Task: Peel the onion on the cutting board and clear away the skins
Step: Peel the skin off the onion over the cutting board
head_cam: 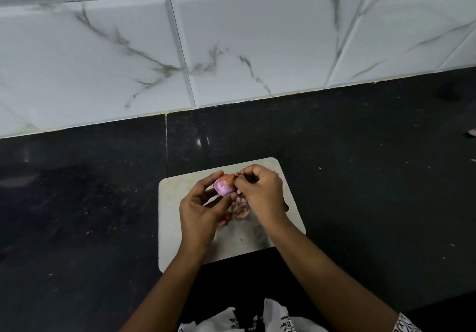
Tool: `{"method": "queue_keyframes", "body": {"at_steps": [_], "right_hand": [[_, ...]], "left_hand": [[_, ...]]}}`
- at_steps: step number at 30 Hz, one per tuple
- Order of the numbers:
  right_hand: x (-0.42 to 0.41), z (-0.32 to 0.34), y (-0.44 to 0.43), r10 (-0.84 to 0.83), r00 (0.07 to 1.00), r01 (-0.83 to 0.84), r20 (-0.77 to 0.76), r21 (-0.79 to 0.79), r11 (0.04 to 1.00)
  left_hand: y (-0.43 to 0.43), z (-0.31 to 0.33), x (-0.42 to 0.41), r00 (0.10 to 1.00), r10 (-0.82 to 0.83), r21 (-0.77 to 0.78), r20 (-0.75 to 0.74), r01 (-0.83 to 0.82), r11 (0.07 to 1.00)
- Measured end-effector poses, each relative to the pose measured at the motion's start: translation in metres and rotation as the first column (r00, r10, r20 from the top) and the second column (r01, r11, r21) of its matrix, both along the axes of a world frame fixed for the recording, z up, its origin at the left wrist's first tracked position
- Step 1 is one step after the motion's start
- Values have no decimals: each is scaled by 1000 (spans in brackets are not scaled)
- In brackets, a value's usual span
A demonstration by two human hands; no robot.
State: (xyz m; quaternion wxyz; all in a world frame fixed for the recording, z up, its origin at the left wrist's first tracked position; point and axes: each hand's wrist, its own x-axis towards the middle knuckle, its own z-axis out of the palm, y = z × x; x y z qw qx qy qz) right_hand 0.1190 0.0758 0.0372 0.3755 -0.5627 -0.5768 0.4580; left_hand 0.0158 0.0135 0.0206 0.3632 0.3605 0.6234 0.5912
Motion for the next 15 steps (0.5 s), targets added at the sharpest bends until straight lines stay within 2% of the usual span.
{"method": "queue_keyframes", "body": {"at_steps": [2,5,8,15], "right_hand": [[1,0,0,10,1000,-9,-16,4,1000],[3,-1,2,53,997,-54,-60,-25,998],[3,-3,4,99,984,-112,-146,-81,990],[2,-4,6,103,915,-227,-389,-289,930]], "left_hand": [[1,-1,-2,996,-11,-21,91,12,1000],[3,-3,-5,946,8,-99,323,25,995],[6,-4,-4,818,45,-139,574,43,989],[6,-8,-2,540,151,-236,828,92,967]]}}
